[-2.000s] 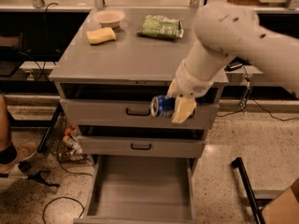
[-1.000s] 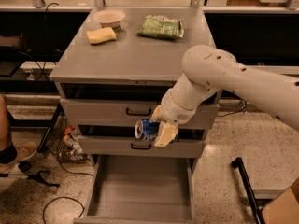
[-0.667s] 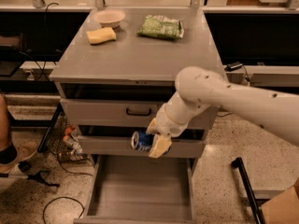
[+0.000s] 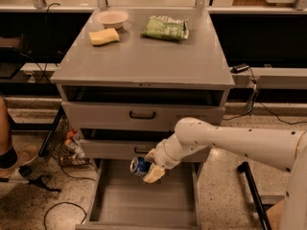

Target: Place pepsi can into bottom drawer

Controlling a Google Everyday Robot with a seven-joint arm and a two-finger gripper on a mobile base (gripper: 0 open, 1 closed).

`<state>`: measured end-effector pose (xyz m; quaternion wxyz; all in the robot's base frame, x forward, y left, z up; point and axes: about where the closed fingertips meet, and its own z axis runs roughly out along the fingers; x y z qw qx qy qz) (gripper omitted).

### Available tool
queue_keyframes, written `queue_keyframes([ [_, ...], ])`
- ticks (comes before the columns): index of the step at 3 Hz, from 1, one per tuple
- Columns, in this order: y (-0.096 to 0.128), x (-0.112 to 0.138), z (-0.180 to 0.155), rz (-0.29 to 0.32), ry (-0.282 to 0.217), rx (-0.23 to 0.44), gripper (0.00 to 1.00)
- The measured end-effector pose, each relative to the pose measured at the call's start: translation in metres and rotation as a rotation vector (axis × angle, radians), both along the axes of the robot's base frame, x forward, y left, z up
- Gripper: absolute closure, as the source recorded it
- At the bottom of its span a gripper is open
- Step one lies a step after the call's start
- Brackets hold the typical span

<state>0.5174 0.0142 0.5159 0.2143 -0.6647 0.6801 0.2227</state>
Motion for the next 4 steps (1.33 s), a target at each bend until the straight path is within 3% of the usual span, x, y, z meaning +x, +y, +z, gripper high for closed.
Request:
queue_keyframes([
  [2,0.002,-0.004,-0.009,-0.007,0.019,-0.005,1.0],
  [3,0.011,-0.02,-0.063,-0.023,0.072,-0.046,1.0],
  [4,0.022,-0.03,-0.125,-0.077,0.106,-0.041,1.0],
])
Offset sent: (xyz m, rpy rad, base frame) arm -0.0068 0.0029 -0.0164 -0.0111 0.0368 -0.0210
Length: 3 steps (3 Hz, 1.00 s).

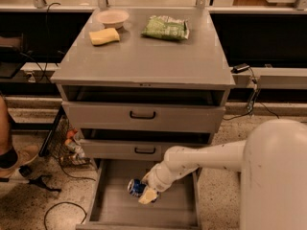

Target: Place pepsi can into bottom drawer

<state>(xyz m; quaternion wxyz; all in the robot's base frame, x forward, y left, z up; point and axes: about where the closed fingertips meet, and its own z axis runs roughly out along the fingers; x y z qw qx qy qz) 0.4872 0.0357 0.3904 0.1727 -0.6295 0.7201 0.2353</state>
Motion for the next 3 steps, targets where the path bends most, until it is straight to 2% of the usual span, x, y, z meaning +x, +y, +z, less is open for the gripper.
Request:
queue_keyframes([
  [1,0.002,-0.006,-0.051,-0.098,-0.007,0.043,1.0],
  [2,0.001,-0.003,-0.092,-0.208,-0.038,0.108,1.0],
  [3,0.004,0.0,-0.127,-0.289,-0.056,0.178,1.0],
])
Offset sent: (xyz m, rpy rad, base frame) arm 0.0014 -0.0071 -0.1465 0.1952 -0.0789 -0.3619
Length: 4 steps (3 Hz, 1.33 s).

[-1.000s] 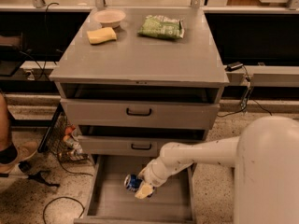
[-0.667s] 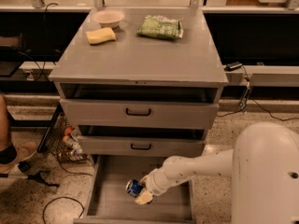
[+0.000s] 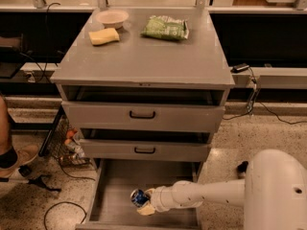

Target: Place pepsi can into bottom drawer

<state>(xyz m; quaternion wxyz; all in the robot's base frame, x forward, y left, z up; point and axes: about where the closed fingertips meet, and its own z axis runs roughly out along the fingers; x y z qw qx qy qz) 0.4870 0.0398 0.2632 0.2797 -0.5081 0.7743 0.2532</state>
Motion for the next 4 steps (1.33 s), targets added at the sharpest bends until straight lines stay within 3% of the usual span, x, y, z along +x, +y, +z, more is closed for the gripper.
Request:
queue_keyframes([
  [2,0.025,0.01,-0.047,-0.052,-0.002,0.129,0.58],
  [4,0.038,0.022,-0.052,-0.05,-0.02,0.181,0.11],
])
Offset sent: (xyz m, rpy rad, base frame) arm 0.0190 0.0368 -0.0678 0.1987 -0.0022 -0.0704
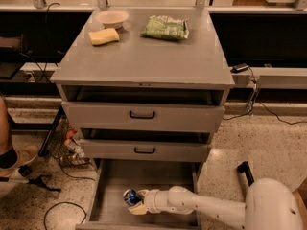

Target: Place pepsi can into bottom drawer

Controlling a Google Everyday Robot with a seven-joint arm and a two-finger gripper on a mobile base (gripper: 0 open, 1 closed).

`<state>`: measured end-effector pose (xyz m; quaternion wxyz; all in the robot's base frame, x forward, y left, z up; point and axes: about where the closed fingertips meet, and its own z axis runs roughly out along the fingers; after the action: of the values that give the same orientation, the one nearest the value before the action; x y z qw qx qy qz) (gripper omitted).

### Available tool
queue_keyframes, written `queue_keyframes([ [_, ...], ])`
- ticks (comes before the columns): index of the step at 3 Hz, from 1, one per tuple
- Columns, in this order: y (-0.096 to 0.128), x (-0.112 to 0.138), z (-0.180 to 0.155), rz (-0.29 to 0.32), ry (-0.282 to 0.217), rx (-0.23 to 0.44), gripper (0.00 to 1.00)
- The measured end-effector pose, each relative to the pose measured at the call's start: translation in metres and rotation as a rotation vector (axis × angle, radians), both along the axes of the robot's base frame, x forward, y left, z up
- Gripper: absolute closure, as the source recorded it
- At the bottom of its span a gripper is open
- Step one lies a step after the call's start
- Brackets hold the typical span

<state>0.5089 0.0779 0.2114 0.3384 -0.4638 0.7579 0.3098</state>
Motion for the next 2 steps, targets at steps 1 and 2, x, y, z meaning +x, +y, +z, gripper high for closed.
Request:
queue_keyframes([
  [1,-0.002,0.003,0.011,-0.009,-0.023,0.011,0.0],
  [2,-0.011,0.005,0.026,-0.021,-0.05,0.014,0.0],
])
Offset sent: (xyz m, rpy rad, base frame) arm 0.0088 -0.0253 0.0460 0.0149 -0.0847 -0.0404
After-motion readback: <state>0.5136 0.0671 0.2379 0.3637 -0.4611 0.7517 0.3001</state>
